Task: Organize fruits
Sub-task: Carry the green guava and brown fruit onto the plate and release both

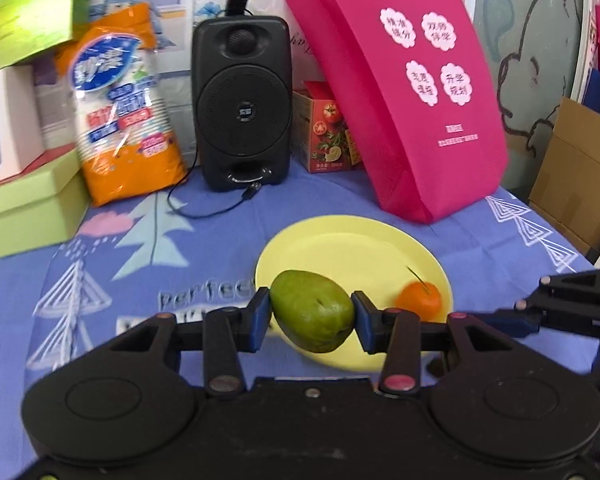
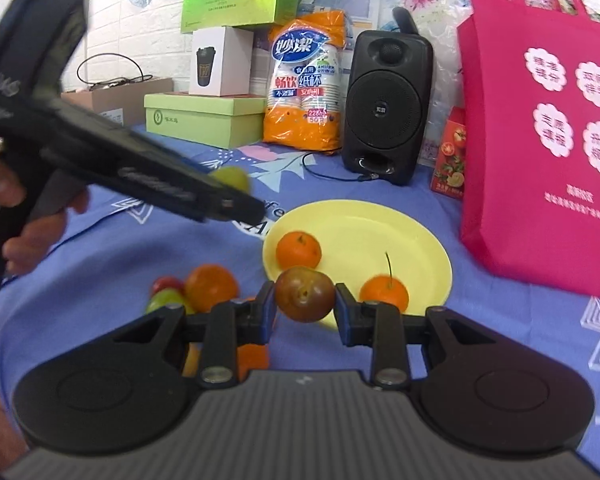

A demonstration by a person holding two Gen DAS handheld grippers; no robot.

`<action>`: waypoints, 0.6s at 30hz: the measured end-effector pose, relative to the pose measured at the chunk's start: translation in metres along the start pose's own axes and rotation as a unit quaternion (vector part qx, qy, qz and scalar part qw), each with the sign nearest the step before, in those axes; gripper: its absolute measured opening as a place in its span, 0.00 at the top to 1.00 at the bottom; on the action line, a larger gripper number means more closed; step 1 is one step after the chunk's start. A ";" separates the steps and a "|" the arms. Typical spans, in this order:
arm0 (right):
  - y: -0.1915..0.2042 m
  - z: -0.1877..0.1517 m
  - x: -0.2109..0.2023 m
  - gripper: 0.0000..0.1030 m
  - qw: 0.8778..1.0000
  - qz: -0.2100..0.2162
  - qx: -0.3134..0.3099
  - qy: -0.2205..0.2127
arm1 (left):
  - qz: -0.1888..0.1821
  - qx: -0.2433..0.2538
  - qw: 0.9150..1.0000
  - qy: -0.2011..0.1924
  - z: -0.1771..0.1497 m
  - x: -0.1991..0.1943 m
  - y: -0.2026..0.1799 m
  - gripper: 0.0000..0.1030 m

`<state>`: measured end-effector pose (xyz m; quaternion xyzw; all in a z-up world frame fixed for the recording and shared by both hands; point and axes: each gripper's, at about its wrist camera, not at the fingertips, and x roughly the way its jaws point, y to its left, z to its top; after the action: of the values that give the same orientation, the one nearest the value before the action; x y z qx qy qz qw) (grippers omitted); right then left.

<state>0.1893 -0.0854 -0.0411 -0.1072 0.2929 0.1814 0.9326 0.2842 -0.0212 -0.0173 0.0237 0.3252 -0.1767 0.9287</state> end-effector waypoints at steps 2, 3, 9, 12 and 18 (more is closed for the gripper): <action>-0.003 0.004 0.013 0.71 1.000 0.003 -0.003 0.006 | 0.001 0.006 1.000 0.005 0.009 0.020 0.003 0.59; -0.005 0.006 0.020 0.71 1.000 0.003 -0.004 0.010 | 0.004 0.008 1.000 0.008 0.013 0.030 0.005 0.59; -0.016 0.009 0.050 0.71 0.999 0.013 0.002 0.033 | -0.001 -0.009 0.999 0.033 0.025 0.079 0.023 0.59; -0.021 0.009 0.060 0.71 0.999 0.014 0.010 0.037 | -0.009 -0.017 0.999 0.043 0.029 0.093 0.027 0.59; -0.024 0.007 0.062 0.70 0.999 0.006 0.016 0.040 | 0.000 -0.015 0.999 0.036 0.030 0.094 0.025 0.28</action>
<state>0.2499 -0.0881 -0.0696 -0.0971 0.3334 0.1782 0.9207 0.3787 -0.0322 -0.0530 0.0165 0.3610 -0.1706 0.9167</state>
